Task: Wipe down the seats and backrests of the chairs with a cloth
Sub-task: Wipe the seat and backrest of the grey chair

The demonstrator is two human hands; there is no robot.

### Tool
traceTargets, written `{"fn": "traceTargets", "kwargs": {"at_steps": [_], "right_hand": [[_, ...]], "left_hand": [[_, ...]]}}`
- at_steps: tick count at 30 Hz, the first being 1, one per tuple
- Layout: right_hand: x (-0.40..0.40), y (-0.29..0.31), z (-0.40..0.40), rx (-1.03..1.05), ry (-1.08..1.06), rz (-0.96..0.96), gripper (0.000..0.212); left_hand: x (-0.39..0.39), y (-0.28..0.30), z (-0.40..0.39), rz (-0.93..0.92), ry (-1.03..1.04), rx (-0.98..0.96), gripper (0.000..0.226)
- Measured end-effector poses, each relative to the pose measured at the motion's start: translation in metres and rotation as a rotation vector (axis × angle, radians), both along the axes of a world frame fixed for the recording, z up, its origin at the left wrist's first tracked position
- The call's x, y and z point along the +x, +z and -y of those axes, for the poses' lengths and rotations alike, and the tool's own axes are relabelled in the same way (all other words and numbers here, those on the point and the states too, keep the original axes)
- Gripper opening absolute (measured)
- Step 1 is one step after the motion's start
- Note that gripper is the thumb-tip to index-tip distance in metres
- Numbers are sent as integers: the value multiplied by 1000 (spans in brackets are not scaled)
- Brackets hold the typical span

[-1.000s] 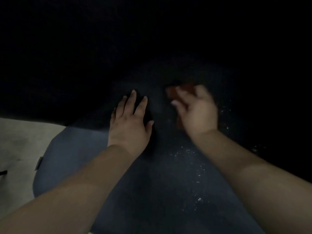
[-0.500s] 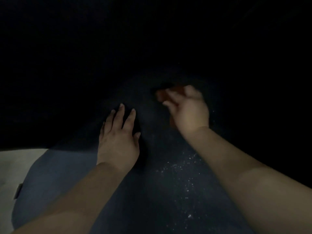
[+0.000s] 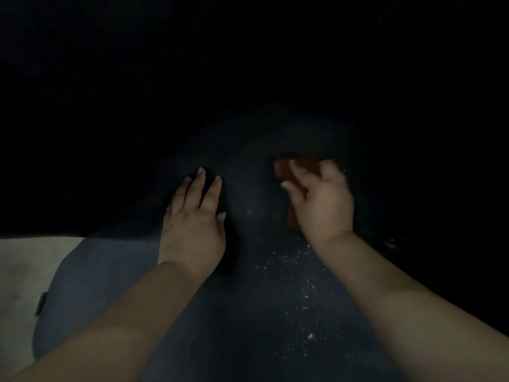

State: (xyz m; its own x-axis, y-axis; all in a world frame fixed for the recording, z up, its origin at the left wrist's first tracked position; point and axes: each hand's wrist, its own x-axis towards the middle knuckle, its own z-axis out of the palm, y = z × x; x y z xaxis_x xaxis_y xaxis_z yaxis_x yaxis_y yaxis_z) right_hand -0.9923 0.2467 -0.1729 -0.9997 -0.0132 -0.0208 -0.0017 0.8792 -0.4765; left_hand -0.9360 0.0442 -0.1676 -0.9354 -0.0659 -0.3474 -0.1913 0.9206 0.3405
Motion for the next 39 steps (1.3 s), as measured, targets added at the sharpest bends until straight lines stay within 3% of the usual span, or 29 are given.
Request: {"fn": "traceTargets", "kwargs": {"at_steps": [4,9,14,18,19,23,24,28,33,37,39], "right_hand": [[32,6,18,26,396,-13,40],[18,2,11,19,32,10,38],[59,8,30,17,412,-23,39],[41,1,14,10,6,17,37],[49,3,22,-11,-12,18,37],[91,11,48,-13,357,3,39],[86,9,41,14,343,1,38],[79,5,27,-16,-63,12,34],[116,9,39,27,214,-14,35],[112,6,18,6,-134,20,34],[129,7,34,-2,-23,-5,35]], "left_hand": [[9,1,0,3,-21,-1,61],[28,0,5,-1,-41,-23,60],[45,0,4,-18,-56,-20,61],[54,-1,4,-22,-69,-26,62],[56,0,4,-24,-69,-22,62],[62,1,7,-24,-73,3,63],[64,1,8,-22,-79,-2,64],[73,1,14,4,-118,-37,66],[82,4,16,17,-141,-32,67],[90,5,13,12,-147,-39,66],[93,5,12,29,-138,-33,66]]}}
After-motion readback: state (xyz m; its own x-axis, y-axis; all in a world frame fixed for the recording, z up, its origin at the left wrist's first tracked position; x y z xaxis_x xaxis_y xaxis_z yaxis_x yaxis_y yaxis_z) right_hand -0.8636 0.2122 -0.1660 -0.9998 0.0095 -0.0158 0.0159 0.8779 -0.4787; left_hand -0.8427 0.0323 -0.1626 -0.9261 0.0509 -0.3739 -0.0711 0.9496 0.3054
